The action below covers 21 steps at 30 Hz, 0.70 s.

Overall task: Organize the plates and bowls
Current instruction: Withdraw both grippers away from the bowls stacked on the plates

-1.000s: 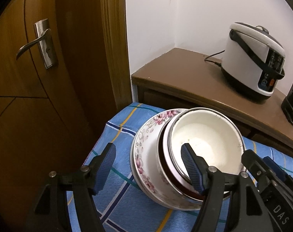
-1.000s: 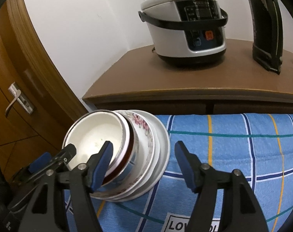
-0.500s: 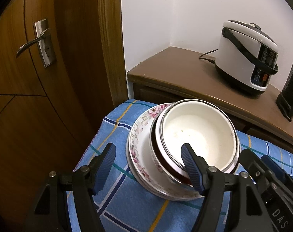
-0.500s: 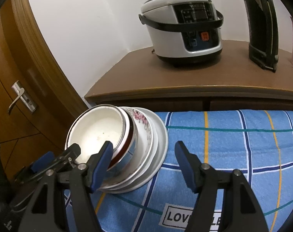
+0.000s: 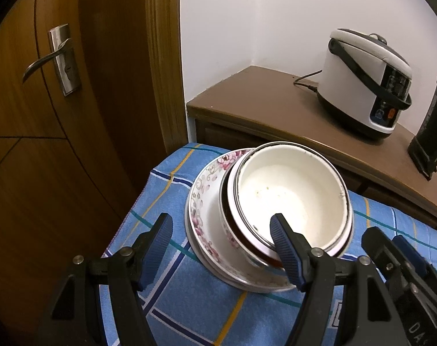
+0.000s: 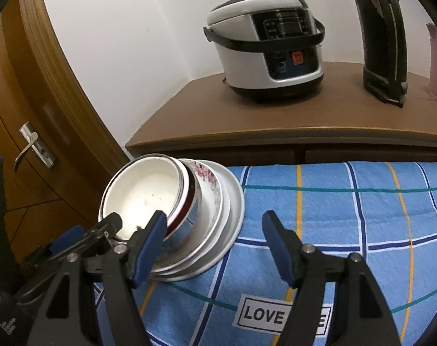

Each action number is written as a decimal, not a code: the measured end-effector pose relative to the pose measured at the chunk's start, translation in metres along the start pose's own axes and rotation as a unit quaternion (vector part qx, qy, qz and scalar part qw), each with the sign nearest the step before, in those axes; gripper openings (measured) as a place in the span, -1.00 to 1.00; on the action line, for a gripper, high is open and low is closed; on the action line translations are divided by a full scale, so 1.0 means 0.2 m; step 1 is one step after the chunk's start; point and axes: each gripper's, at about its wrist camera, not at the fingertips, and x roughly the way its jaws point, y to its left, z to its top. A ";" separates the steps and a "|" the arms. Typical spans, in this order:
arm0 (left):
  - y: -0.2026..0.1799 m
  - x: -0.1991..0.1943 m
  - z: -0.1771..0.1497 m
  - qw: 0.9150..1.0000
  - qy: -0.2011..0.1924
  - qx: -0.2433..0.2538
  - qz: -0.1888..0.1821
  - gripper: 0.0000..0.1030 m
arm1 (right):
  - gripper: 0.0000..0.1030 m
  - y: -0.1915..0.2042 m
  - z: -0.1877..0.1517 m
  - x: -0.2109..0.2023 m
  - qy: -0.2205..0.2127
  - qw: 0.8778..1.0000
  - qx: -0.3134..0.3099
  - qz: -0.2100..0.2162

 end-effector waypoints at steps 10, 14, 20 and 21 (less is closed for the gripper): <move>-0.01 -0.10 -0.04 1.000 -0.011 0.004 -0.005 0.40 | 0.36 -0.01 -0.05 -0.07 -0.006 1.000 0.001 0.007; -0.01 -0.12 -0.06 1.000 -0.010 0.004 -0.007 0.40 | 0.38 0.00 -0.06 -0.10 -0.010 1.000 -0.001 0.007; 0.00 -0.13 -0.08 1.000 -0.008 0.005 -0.006 0.40 | 0.41 0.00 -0.08 -0.13 -0.012 1.000 0.000 0.008; 0.00 -0.14 -0.09 1.000 -0.008 0.005 -0.006 0.40 | 0.41 0.00 -0.08 -0.13 -0.012 1.000 0.000 0.007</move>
